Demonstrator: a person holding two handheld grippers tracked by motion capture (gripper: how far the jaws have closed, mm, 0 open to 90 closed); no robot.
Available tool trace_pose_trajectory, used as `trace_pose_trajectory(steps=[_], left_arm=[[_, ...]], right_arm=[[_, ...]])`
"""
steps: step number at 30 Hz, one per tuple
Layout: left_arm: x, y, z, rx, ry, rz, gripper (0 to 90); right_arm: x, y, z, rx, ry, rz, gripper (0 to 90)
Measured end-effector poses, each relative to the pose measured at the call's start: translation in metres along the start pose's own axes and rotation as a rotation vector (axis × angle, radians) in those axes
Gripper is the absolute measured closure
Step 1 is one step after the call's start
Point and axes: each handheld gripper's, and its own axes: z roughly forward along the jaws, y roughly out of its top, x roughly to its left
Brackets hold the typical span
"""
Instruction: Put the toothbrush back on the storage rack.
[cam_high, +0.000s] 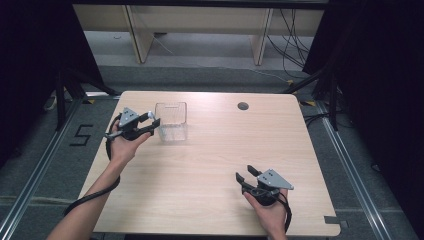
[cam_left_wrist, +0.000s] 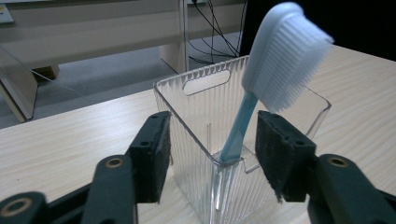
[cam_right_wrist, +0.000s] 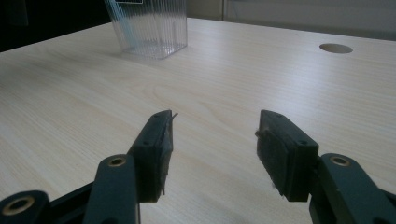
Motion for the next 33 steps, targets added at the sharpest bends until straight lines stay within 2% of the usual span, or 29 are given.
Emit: trace_pose_trajectory(steps=[2,3,11,33], left_arm=[[-0.001,0.0,-0.001,-0.001,0.002,0.003,40.0],[-0.001,0.0,-0.002,0.001,0.004,0.007,38.7],[-0.003,-0.001,-0.009,0.009,0.016,0.009,32.3],[-0.011,-0.013,-0.036,0.015,0.0,0.013,30.7]], right_arm=[[0.0,0.0,0.0,0.0,0.001,0.001,46.5],[-0.001,0.0,-0.001,-0.002,-0.014,-0.014,46.5],[-0.001,0.0,-0.001,0.005,-0.017,-0.013,46.4],[-0.001,-0.001,0.0,-0.004,-0.031,-0.021,44.5]])
